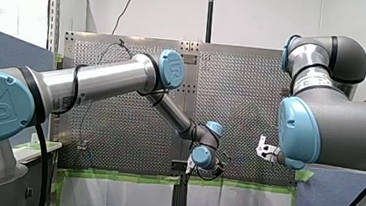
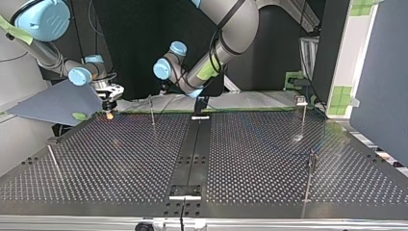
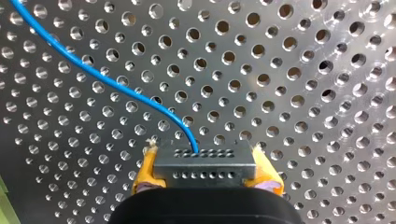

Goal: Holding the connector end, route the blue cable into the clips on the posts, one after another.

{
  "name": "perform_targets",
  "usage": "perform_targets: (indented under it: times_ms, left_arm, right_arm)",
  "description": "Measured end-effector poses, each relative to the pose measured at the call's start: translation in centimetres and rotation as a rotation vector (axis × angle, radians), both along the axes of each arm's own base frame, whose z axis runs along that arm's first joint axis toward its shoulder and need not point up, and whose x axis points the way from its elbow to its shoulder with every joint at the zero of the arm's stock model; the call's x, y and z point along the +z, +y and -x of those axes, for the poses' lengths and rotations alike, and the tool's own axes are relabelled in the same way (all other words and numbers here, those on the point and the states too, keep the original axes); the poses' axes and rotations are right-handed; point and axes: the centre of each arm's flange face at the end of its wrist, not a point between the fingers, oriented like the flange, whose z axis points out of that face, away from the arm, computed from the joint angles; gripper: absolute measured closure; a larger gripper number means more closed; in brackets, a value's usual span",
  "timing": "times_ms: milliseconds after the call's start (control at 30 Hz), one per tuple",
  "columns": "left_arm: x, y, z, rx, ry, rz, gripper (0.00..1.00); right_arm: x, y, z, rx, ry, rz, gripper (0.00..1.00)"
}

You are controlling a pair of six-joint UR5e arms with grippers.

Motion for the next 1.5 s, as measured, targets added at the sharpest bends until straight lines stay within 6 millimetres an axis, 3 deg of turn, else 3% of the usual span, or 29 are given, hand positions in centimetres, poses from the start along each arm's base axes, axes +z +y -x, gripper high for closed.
perform_targets:
  times_ms: [267, 467, 667, 967, 1500]
  left_arm:
    - [3.6, -1.6, -0.1, 0.005, -0.053, 0.069, 0.0]
    - [4.8, -2.7, 0.7, -0.009, -0.071, 0.089, 0.0]
    - [4.8, -3.7, 2.0, -0.026, -0.075, 0.101, 0.0]
    - [5.0, -4.0, 2.2, -0.01, -0.083, 0.121, 0.0]
    - [3.0, -2.4, 2.1, 0.038, -0.084, 0.153, 0.0]
  right_arm:
    - [-0.2, 0.1, 0.0, 0.0, 0.001, -0.002, 1.0]
    - [-0.3, 0.1, 0.0, -0.001, -0.001, -0.005, 1.0]
    - [-0.4, 0.1, 0.1, -0.002, -0.002, -0.007, 1.0]
    - [-0.5, 0.1, 0.3, -0.004, -0.003, -0.009, 1.0]
    - [-0.8, 0.1, 0.3, -0.005, -0.004, -0.01, 1.0]
